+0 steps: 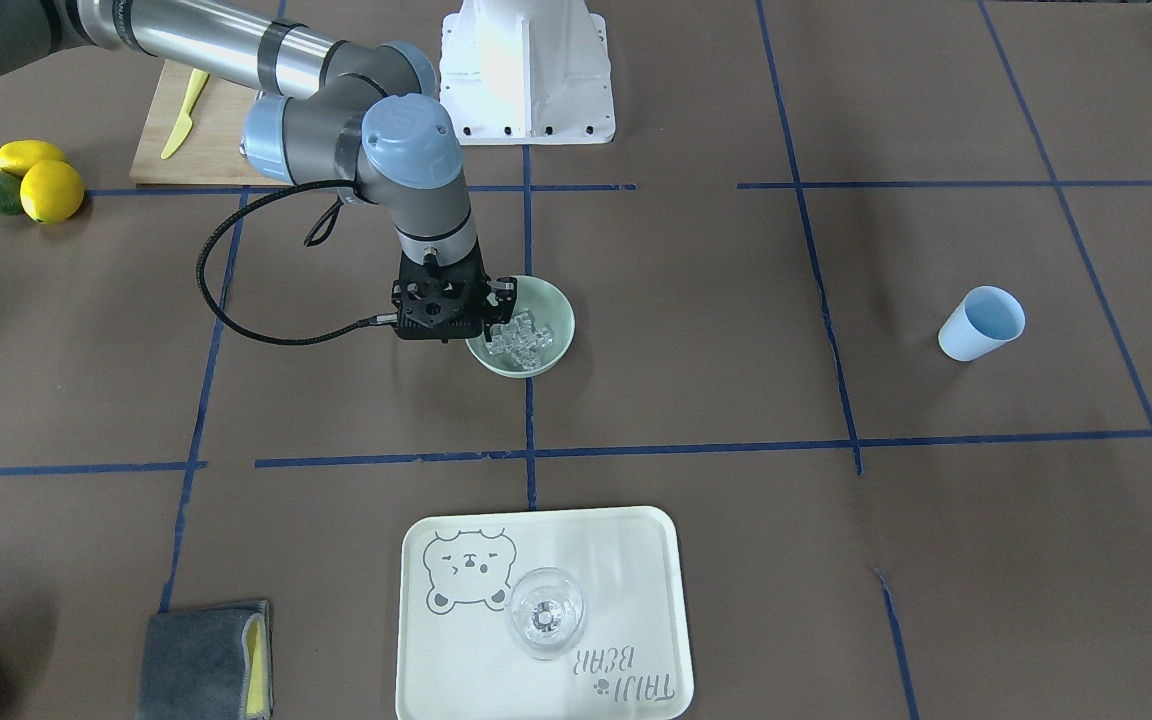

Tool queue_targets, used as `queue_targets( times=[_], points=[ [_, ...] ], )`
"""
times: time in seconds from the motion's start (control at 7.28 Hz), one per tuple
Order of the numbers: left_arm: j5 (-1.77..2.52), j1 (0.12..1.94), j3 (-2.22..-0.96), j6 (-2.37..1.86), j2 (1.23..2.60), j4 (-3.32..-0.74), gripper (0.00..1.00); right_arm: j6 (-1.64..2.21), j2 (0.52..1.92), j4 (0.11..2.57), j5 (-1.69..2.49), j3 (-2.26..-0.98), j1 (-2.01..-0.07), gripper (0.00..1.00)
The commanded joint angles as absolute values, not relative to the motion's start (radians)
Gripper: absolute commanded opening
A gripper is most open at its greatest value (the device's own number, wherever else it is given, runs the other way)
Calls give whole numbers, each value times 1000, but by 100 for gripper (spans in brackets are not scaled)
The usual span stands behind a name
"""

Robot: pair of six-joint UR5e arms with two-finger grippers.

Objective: Pour ice into bowl

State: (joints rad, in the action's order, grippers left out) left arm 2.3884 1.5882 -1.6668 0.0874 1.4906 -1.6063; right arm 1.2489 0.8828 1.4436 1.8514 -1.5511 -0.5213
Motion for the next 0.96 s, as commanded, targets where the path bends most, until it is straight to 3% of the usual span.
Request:
queue_targets(
  times=[0.0,0.14,0.41,0.82],
  points=[
    [2390,1588,-1667,87,1489,-1612,100,1249,890,1448,1855,-1578,-520,33],
    [2390,1588,-1667,87,1489,-1612,100,1249,888,1448,1855,-1578,-520,29],
    [2390,1589,-1667,87,1489,-1612,100,1249,891,1448,1855,-1578,-520,0],
    [2390,1588,-1667,87,1489,-1612,100,1247,902,1450,1858,-1618,-522,0]
  ],
)
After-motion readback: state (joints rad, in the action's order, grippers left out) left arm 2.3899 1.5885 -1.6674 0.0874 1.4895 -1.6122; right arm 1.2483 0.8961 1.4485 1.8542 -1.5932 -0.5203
